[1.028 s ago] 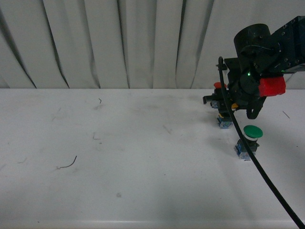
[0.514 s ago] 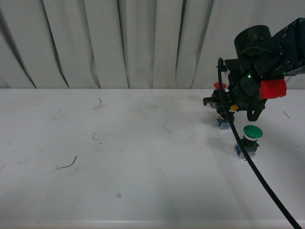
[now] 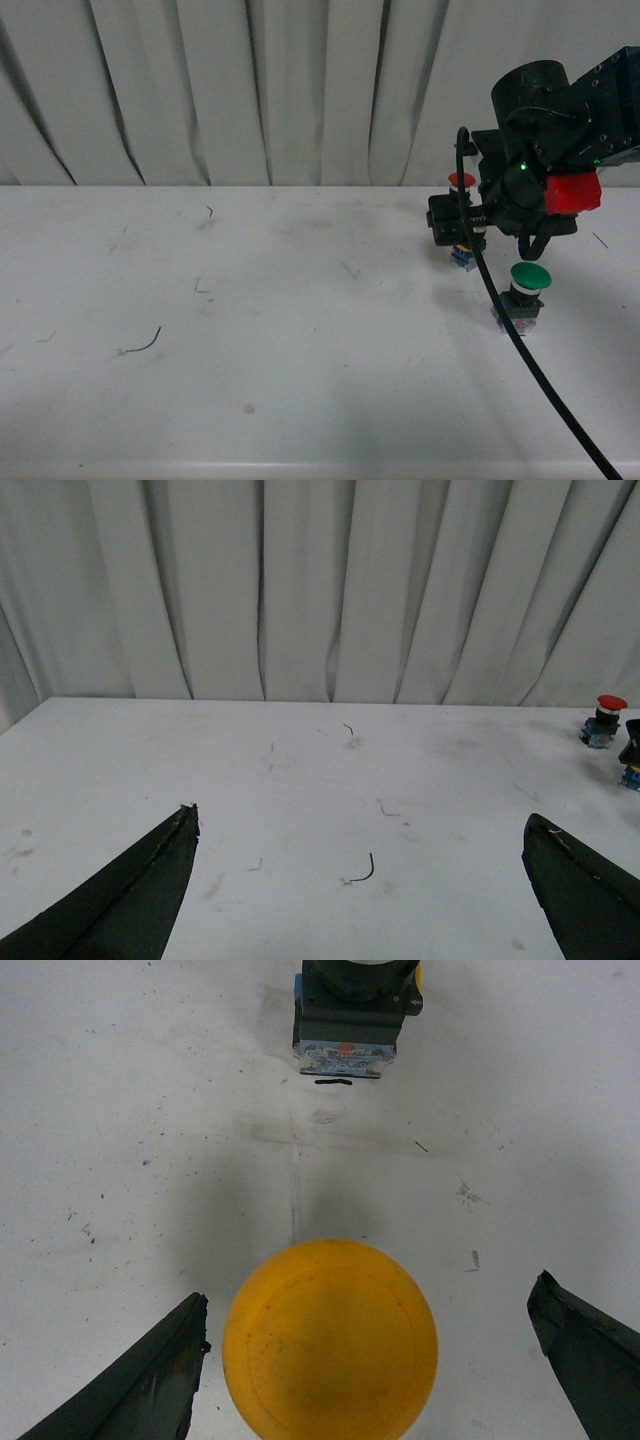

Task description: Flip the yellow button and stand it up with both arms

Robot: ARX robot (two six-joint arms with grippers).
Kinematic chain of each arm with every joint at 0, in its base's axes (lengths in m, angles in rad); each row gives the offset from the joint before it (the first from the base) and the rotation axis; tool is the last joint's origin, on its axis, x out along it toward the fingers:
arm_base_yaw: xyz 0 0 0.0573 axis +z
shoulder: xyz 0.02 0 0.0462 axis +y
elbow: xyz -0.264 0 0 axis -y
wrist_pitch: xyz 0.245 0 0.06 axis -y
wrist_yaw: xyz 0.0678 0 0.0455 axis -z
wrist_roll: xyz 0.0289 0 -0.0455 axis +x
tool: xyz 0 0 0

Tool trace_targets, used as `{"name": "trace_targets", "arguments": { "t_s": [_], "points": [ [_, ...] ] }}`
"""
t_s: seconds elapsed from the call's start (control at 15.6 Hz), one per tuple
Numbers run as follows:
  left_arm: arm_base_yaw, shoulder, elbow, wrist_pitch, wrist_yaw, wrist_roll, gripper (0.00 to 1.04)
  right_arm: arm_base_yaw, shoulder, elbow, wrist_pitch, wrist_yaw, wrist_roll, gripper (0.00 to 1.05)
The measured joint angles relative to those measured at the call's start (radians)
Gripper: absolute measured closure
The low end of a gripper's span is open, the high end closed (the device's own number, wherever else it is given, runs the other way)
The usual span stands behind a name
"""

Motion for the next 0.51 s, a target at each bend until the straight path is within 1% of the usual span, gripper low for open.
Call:
{"name": "trace_targets", "arguments": {
  "t_s": [0.19,0.32,0.45,0.51],
  "points": [
    [0.000,0.000,0.000,0.000,0.000,0.000,0.07,0.000,0.000,0.000,0.000,0.000,0.000,0.06],
    [0.000,0.000,0.000,0.000,0.000,0.000,0.07,-0.006,-0.026,-0.022,0.024,-0.022,0.007,0.06],
    [0.000,0.000,0.000,0.000,0.000,0.000,0.07,-0.015,-0.089,-0.077,0.072,-0.051,0.027,0.06],
    [0.000,0.000,0.000,0.000,0.000,0.000,0.07,-0.026,-0.148,-0.135,0.117,-0.076,0.034,0.06]
  ]
}}
